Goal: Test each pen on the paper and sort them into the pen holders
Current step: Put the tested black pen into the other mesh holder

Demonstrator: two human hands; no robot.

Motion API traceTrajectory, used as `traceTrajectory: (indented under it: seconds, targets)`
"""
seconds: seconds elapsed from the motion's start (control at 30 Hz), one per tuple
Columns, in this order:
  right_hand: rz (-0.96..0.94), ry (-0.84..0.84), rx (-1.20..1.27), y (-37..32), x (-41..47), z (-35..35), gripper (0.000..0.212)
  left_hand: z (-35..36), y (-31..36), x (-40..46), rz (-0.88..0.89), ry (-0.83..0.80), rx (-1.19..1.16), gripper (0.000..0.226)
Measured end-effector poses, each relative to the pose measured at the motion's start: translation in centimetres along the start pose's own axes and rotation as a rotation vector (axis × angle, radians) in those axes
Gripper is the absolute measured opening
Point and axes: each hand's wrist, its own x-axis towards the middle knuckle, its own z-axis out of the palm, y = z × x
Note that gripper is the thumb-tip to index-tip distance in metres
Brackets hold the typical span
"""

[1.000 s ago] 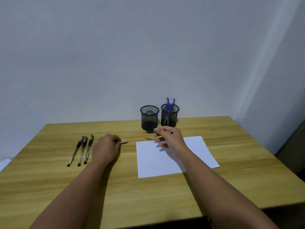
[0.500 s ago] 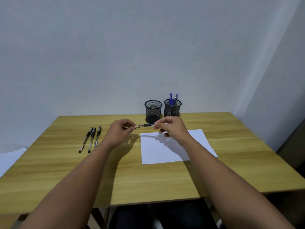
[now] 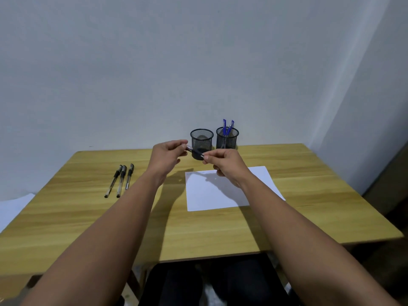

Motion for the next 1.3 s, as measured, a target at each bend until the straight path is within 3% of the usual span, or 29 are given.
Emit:
traceTrajectory:
  seconds: [0.2,0.43,0.63,0.9,0.97,1.13,1.3]
  targets:
    - [-0.035,0.051,0.033,0.1,0.4,0.4,0.008,1.9,0.5,0.4,0.007,0.058,0.007,0.017]
    - [-0.073,-0.041,-0.342,-0.7,2.5,-2.1,0.004,1.8,0.9,2.5,0.009,-0.078,0.109,0.030]
    - [-0.203,0.244,-0.304,-3.0,8.4,-4.0,0.003,2.2,-1.7,6.9,0.029,0.029,0.323,0.058]
    - [-0.290,0.351,-0.431,-4.5,15.9,-2.6,0.013,5.2,-6.6,12.0,0.008,0.103,0.655,0.107]
    - [-0.249,0.335,-0.493,-3.5,17.0,-1.7,0.014,5.8,-7.2,12.6,0.009,0.101,0.666,0.104]
    - [-0.150,0.263,-0.718,-1.2,18.0,0.2,0.020,5.6,-8.2,13.3,0.053,0.118,0.681,0.072]
    - [-0.075,0.265,-0.868,-1.8,18.2,1.0,0.020,5.7,-7.9,13.5,0.060,0.123,0.679,0.066]
